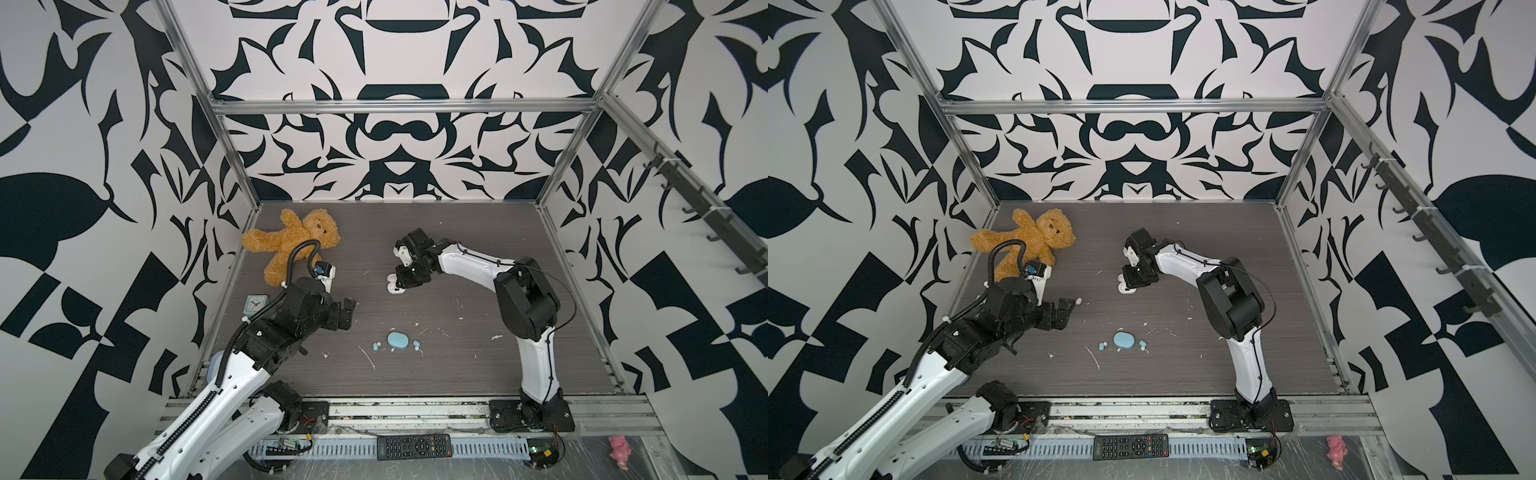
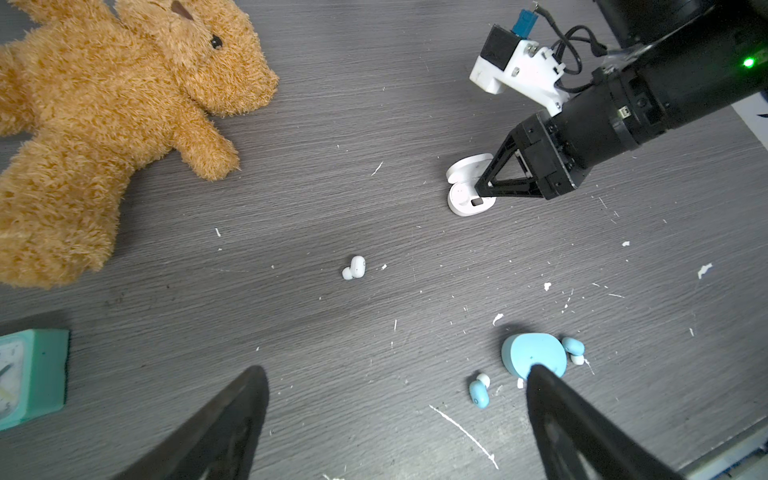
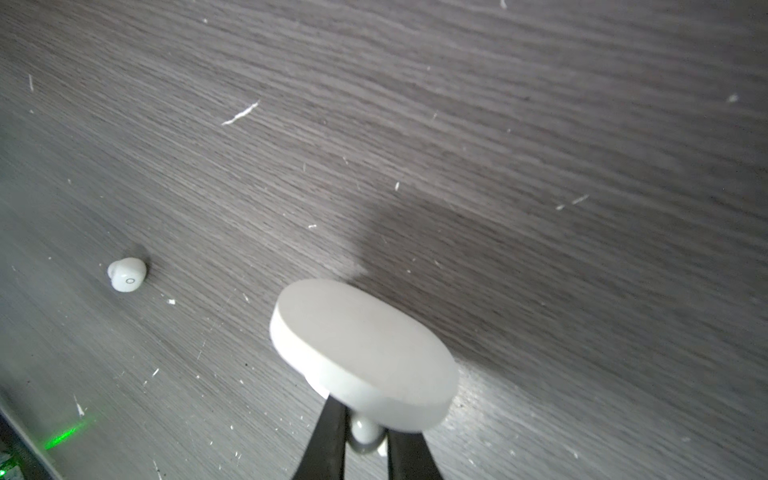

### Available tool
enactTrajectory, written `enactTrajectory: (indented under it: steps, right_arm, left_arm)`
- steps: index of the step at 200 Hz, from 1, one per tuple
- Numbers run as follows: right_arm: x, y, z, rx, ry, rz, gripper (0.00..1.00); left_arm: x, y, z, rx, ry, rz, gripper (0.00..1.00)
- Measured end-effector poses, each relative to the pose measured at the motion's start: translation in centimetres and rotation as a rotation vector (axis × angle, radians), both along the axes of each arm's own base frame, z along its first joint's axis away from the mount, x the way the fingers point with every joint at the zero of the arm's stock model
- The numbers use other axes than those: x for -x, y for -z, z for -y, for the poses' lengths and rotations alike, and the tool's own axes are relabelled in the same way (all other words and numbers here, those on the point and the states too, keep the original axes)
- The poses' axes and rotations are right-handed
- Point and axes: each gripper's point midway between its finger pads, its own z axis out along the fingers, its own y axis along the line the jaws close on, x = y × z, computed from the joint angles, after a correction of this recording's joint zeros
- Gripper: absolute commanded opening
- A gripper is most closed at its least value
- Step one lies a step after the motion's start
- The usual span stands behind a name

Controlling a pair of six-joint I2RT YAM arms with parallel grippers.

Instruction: Insert the wireless bluetooth earbuds into the charging case

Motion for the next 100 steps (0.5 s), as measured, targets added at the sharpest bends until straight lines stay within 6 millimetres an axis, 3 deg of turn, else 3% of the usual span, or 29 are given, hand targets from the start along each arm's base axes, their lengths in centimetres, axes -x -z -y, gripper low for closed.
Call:
enactTrajectory:
  steps: [100]
  right_arm:
    - [-0.25,0.3,0.02,0.006,0.005,0.007,0.27]
  left_arm:
    - [0.05,0.02,0.08,0.003,0.004,-0.002,0.99]
